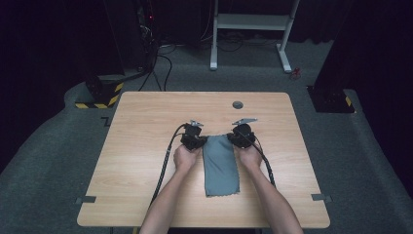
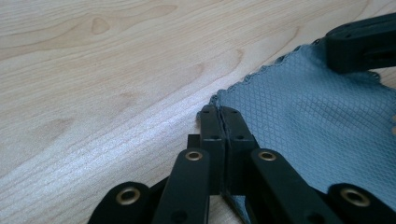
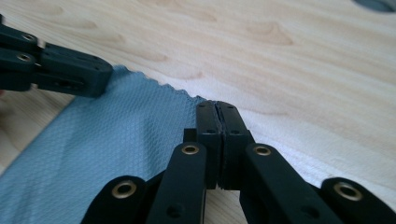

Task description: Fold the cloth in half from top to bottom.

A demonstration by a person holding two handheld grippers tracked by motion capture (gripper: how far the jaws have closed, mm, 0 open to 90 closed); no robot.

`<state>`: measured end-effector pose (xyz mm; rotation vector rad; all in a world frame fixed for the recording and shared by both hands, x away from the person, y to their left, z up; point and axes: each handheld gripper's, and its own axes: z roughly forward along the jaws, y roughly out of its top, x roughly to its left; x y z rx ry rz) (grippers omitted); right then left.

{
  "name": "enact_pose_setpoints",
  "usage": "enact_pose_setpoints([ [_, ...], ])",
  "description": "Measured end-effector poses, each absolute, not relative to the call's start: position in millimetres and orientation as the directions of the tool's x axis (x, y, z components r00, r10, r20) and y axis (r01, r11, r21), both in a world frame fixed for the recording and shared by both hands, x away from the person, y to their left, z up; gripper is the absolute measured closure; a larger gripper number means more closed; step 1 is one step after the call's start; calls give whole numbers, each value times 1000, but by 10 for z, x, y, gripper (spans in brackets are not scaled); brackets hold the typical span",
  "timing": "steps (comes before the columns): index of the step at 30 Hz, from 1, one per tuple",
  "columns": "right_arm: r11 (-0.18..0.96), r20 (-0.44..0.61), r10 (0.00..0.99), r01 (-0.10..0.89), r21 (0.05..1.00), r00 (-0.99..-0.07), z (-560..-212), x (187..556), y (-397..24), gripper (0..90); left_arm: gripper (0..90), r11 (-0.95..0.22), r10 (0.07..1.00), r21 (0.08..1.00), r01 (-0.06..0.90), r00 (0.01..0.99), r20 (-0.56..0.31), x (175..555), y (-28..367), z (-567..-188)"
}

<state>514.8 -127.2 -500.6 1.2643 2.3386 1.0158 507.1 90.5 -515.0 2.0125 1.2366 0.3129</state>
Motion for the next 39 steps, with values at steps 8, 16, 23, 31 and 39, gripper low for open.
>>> enact_pose_setpoints([
  [8,332,86,823,599,729,-561,-4917,5147,-1328,894,889,-279,832,724,630,536,-145,5104,911,-4980],
  [16,294,97,834,586,755,-543,-4831,5169,-1390,894,890,-273,822,745,609,549,-148,5210,905,-4802],
  [23,292,100,826,573,766,-554,-4704,5167,-1427,894,888,-286,815,753,593,564,-134,5173,886,-4724],
  [31,322,104,803,574,753,-587,-4814,5068,-1450,893,887,-303,794,751,587,591,-142,5040,923,-4793],
  [39,374,87,769,557,742,-633,-4915,4916,-1419,893,886,-294,787,752,590,596,-160,4883,974,-4896],
])
